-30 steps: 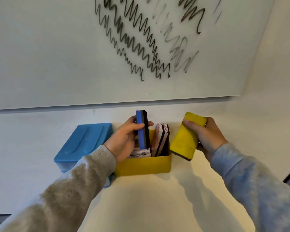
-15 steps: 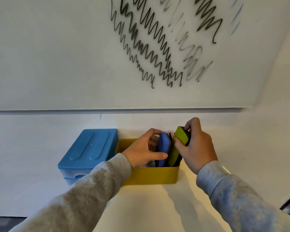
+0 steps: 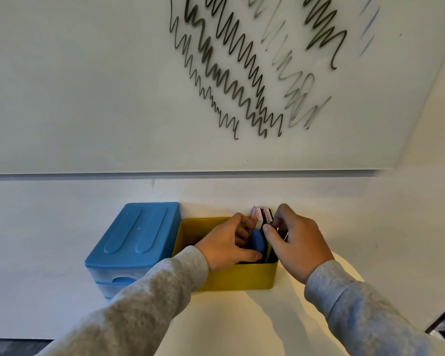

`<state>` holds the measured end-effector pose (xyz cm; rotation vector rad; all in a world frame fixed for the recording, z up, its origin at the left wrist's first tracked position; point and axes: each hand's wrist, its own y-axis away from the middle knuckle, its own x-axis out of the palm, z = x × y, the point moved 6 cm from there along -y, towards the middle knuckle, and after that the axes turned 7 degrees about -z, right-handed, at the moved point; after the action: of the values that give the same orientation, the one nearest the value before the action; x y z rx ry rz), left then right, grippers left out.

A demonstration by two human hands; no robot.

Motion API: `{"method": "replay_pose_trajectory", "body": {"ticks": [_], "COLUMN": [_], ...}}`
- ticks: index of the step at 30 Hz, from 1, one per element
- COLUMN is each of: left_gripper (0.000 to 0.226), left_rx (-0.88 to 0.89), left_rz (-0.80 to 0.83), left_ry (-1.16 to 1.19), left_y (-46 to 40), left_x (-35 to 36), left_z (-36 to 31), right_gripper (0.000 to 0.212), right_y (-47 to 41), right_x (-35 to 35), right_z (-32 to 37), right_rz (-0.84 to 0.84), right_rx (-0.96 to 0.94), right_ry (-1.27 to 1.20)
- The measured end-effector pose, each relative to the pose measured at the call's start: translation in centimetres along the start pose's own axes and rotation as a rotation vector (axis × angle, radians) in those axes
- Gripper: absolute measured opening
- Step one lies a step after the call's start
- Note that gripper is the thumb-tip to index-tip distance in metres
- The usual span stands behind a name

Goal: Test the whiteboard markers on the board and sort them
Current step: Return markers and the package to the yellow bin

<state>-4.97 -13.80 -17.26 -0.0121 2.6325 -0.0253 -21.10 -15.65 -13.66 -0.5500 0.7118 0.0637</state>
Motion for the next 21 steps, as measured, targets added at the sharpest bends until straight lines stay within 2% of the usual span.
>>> {"method": "replay_pose_trajectory", "body": {"ticks": [10, 21], "left_gripper": [0.057, 0.061], "left_rx": [0.005, 0.05], "left_rz": [-0.023, -0.041], "left_ry": [0.012, -0.093], "left_y": [-0.12, 0.52], "left_x": [-0.01, 0.02], "left_z": [0.54, -0.2], "right_gripper": [0.017, 0.016], "right_y": [0.14, 0.09], "right_x": [0.51, 0.11], "right_z": [-0.92, -0.61], "right_rz": [0.068, 0.129], "right_rx": [0.028, 0.026], "right_ry": [0.005, 0.04]}}
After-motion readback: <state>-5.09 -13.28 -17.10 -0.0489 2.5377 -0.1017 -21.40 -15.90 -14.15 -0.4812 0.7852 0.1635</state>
